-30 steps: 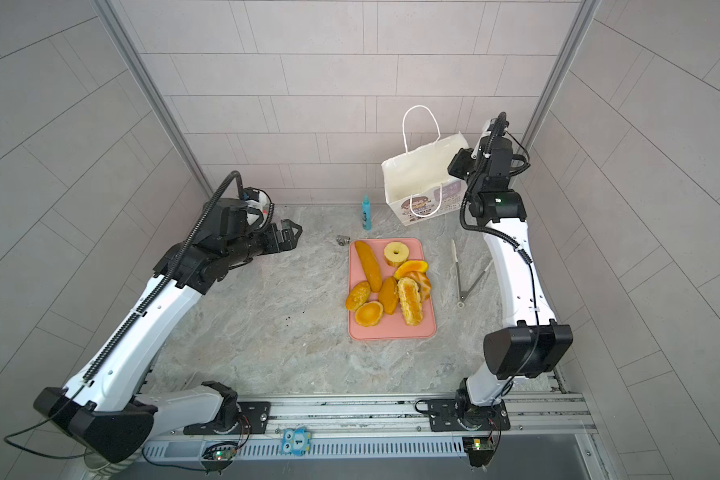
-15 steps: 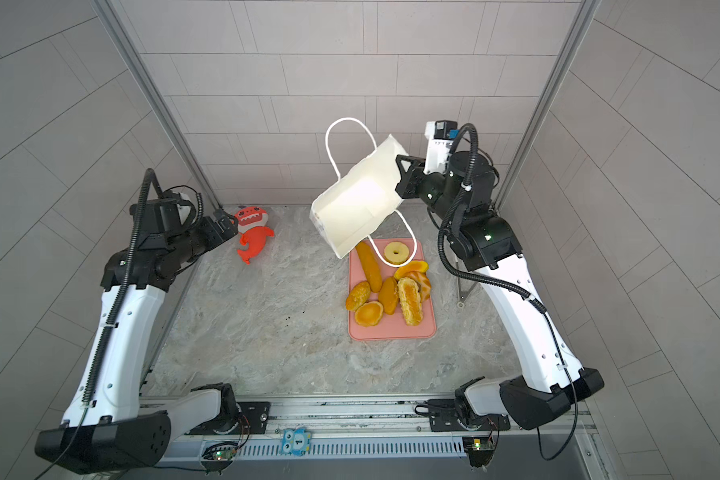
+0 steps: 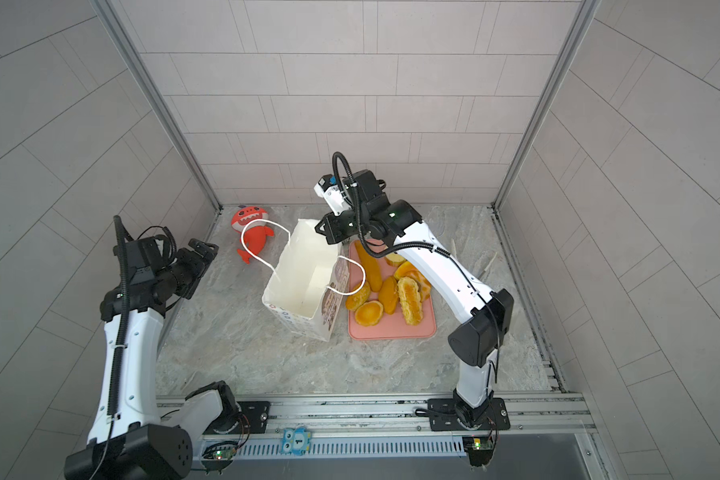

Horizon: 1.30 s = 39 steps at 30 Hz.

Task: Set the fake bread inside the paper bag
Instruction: 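Carry the bag with the right gripper and set it beside the tray, then grasp the bag's rim with the left gripper while the right gripper releases and withdraws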

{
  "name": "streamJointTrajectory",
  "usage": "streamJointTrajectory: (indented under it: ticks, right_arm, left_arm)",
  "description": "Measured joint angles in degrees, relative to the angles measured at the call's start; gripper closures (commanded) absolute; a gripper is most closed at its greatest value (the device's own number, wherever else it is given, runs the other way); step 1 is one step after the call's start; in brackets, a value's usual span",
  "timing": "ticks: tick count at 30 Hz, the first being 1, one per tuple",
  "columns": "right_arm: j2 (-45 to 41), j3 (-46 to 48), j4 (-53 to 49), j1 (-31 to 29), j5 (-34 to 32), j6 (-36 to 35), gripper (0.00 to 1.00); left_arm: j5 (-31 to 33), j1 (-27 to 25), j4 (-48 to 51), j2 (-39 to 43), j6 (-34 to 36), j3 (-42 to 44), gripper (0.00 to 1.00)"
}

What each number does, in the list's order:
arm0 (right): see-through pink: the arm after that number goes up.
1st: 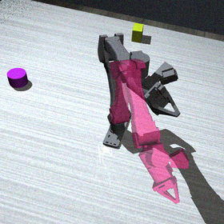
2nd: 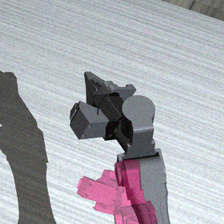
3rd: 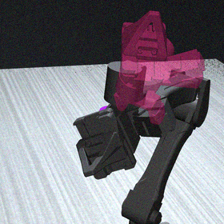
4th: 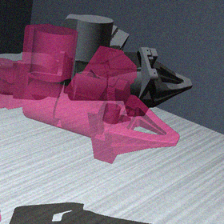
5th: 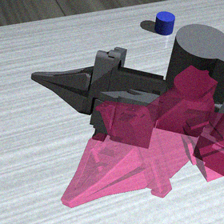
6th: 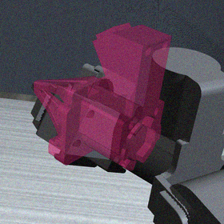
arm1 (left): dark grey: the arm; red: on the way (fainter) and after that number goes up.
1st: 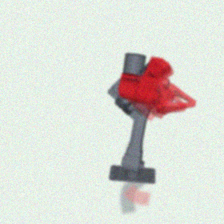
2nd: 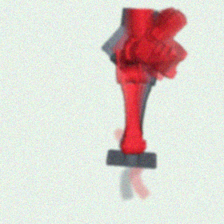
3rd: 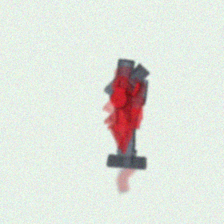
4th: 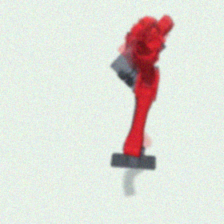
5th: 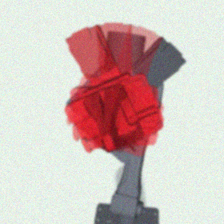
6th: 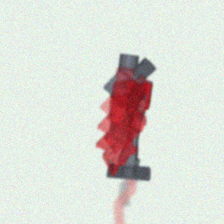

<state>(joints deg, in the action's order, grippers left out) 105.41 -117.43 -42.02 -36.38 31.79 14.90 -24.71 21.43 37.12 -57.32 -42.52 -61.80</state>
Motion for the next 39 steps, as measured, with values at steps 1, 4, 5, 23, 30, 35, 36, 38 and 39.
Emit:
streamJointTrajectory:
  ticks: [1, 4, 5, 23, 30, 35, 36, 38, 39]
  right_arm:
    - [1.9, -1.6, -0.9, -0.4, 1.0, -0.6, 1.00]
    - [7.6, -7.3, -3.8, -1.2, 2.9, -2.1, 1.00]
    - [9.1, -8.8, -4.4, -1.3, 3.3, -2.5, 1.00]
    - [26.2, -29.1, -10.3, -0.2, 7.3, -5.1, 0.98]
    - [28.9, -30.5, -7.7, 1.2, 8.0, -4.6, 0.58]
    - [29.5, -31.0, -5.3, 2.0, 8.0, -3.3, 0.29]
    - [29.5, -31.1, -4.9, 2.1, 7.7, -3.2, 0.25]
    - [29.5, -31.3, -4.5, 2.3, 6.6, -2.8, 0.19]
    - [29.5, -31.4, -4.4, 2.4, 5.7, -2.8, 0.05]
  left_arm:
    - [-0.3, 0.0, -0.4, 0.8, -0.2, 0.1, 0.00]
    - [-1.1, 0.0, -1.0, 3.2, -0.6, 0.9, 0.00]
    - [-1.2, 0.0, -1.2, 3.9, -0.7, 1.4, 0.00]
    - [-1.3, 0.0, -1.9, 8.1, -1.2, 12.3, 0.00]
    - [-2.8, 0.0, -3.5, 8.1, -1.9, 14.6, 0.00]
    - [-4.2, 0.0, -4.1, 8.1, -2.1, 14.6, 0.00]
    - [-4.6, 0.0, -4.0, 8.1, -2.0, 14.5, 0.00]
    - [-5.3, 0.0, -3.8, 8.1, -2.0, 14.2, 0.00]
    - [-5.7, 0.0, -3.8, 8.1, -2.1, 13.8, 0.00]
